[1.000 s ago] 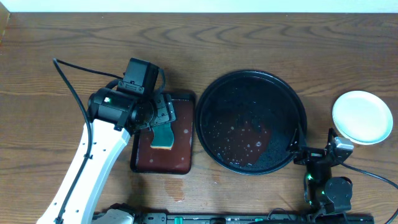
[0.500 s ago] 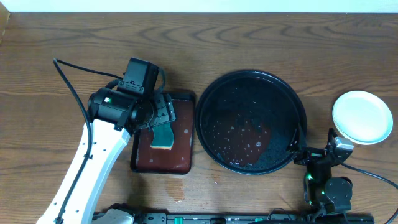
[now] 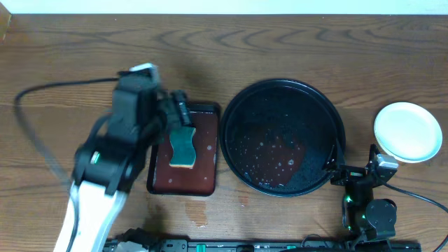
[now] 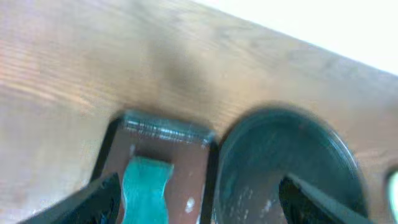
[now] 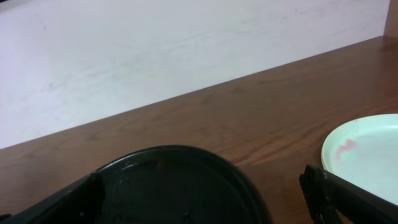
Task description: Clean dirty plates on tray and stack at the side
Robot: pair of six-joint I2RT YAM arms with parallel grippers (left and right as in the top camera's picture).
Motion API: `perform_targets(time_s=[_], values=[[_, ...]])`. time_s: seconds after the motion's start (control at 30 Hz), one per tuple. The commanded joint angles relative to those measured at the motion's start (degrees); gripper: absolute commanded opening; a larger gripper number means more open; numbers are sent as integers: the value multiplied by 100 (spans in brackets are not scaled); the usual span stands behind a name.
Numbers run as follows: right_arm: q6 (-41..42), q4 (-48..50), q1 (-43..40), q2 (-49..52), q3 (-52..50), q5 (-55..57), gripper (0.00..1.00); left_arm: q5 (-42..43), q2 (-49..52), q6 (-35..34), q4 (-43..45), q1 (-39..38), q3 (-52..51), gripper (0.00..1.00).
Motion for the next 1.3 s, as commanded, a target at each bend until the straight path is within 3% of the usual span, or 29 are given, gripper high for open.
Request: perform_targets(time_s=[0.0,0.13,0.27,0.67,0.97,1.27], values=[[-87,-2,59,-35,-13,61,99,367,-831,457,697,503,-905,82],[-87,-2,59,-35,-13,59,99,767,-1956,457,1834,1176,-2109,82],[-87,-2,59,-35,-13,61,99,695,-3075,866,2828,1274,-3165,82],[-87,-2,59,-35,-13,59,99,-205,-5449,879,4221,1292,-5261,82],[-87,-2,59,-35,-13,59,99,-214,-5914,876,4990,1370,-6363,82],[-87,-2,59,-35,-13,59,99,-208,-5914,876,4638,1394,-6395,82]])
